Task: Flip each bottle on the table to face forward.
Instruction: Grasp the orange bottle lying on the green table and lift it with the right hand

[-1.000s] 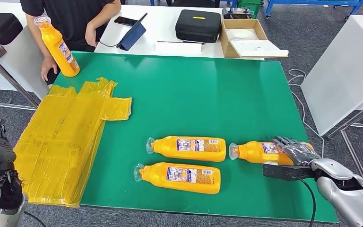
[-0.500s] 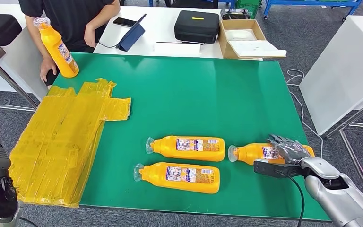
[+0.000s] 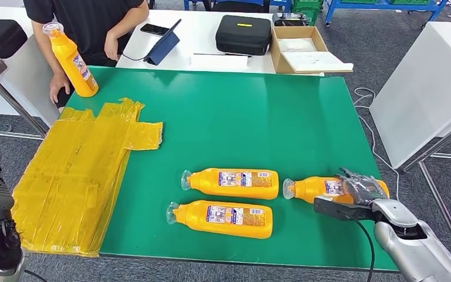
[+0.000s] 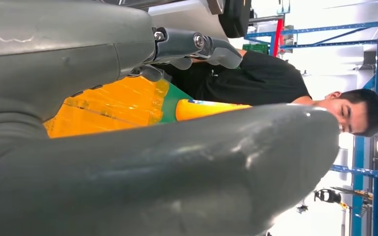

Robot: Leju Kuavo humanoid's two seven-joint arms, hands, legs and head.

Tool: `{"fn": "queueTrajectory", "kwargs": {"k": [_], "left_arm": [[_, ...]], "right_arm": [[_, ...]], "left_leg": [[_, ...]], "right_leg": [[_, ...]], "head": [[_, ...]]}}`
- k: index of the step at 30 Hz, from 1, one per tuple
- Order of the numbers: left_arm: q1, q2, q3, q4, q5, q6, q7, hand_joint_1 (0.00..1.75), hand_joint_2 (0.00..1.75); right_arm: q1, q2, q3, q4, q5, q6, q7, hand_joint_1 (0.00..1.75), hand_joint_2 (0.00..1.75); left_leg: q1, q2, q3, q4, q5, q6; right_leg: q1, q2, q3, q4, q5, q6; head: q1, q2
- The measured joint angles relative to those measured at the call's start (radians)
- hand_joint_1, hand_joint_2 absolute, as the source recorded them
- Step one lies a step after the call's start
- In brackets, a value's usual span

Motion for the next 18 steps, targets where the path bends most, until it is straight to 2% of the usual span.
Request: {"fn": "queueTrajectory", "kwargs": {"k": [8, 18], "left_arm": [[-0.015, 0.001, -0.002, 0.011, 0.007, -0.004, 0.001, 0.00, 0.00], [-0.048, 0.008, -0.019, 0.039, 0.008, -0.005, 0.001, 0.00, 0.00]], "right_arm": [[0.033, 0.008, -0.056, -0.016, 0.010, 0.004, 0.021, 1.75, 1.75], [0.147, 0.032, -0.173, -0.139, 0.048, 0.041, 0.080, 1.75, 1.75]], "left_leg": [[0.000, -0.004, 0.000, 0.000, 0.001, 0.001], [0.000, -0.007, -0.001, 0.000, 0.001, 0.001]], "right_leg": [[0.000, -0.005, -0.004, -0.002, 0.000, 0.000], [0.000, -0.009, 0.000, -0.002, -0.001, 0.001]], "head": [[0.000, 0.000], [0.000, 0.000]]}}
